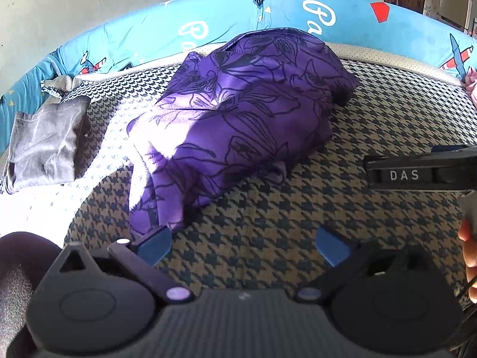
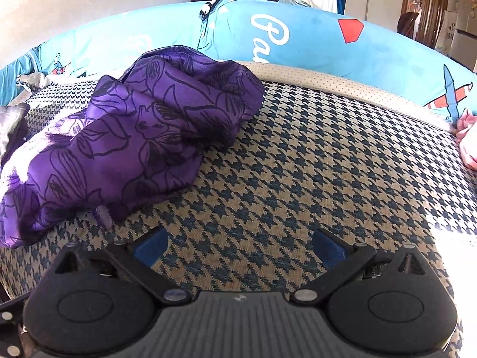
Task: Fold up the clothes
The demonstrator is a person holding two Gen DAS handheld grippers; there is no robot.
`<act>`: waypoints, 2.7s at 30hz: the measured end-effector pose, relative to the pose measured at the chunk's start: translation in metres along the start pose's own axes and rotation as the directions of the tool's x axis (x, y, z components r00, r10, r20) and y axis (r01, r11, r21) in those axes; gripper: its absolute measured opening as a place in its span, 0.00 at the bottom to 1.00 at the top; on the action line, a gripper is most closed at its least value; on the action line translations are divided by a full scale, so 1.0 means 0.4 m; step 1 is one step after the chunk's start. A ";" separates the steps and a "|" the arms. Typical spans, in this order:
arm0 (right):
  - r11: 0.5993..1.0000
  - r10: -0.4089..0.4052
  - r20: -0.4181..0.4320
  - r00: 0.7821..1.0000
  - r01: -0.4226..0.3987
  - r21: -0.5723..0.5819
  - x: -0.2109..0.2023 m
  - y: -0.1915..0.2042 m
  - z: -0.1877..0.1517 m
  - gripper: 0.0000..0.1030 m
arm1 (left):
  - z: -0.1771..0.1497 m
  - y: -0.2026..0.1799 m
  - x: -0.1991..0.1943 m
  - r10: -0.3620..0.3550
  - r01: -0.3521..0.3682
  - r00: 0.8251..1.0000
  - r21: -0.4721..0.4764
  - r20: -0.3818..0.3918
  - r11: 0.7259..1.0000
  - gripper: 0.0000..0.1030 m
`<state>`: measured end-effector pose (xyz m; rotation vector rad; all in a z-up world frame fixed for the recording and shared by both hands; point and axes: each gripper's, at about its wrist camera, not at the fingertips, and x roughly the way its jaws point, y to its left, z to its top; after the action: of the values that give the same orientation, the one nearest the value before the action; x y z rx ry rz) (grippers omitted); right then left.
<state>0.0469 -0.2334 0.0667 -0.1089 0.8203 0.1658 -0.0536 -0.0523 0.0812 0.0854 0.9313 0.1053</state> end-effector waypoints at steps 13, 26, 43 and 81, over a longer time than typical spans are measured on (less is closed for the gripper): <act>0.999 0.036 0.025 0.999 -0.036 -0.020 -0.046 0.015 -0.003 1.00 | 0.001 -0.007 0.014 0.014 -0.014 1.000 0.008 -0.026 1.000 1.00; 0.998 0.063 -0.025 0.998 -0.063 -0.008 -0.052 0.044 -0.009 1.00 | 0.000 0.056 0.045 0.015 -0.022 0.997 -0.093 -0.072 0.995 1.00; 0.993 0.117 -0.068 0.991 -0.117 0.007 -0.054 0.066 -0.003 1.00 | 0.005 0.076 0.055 0.019 -0.035 0.995 -0.162 -0.100 0.986 1.00; 0.993 0.118 -0.080 0.990 -0.119 -0.007 -0.053 0.073 -0.005 1.00 | -0.004 0.071 0.061 0.027 -0.048 0.993 -0.172 -0.119 0.984 1.00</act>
<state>0.0258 -0.2073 0.0799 -0.0782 0.9056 0.2798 -0.0421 -0.0210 0.0642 -0.0668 1.0326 0.2285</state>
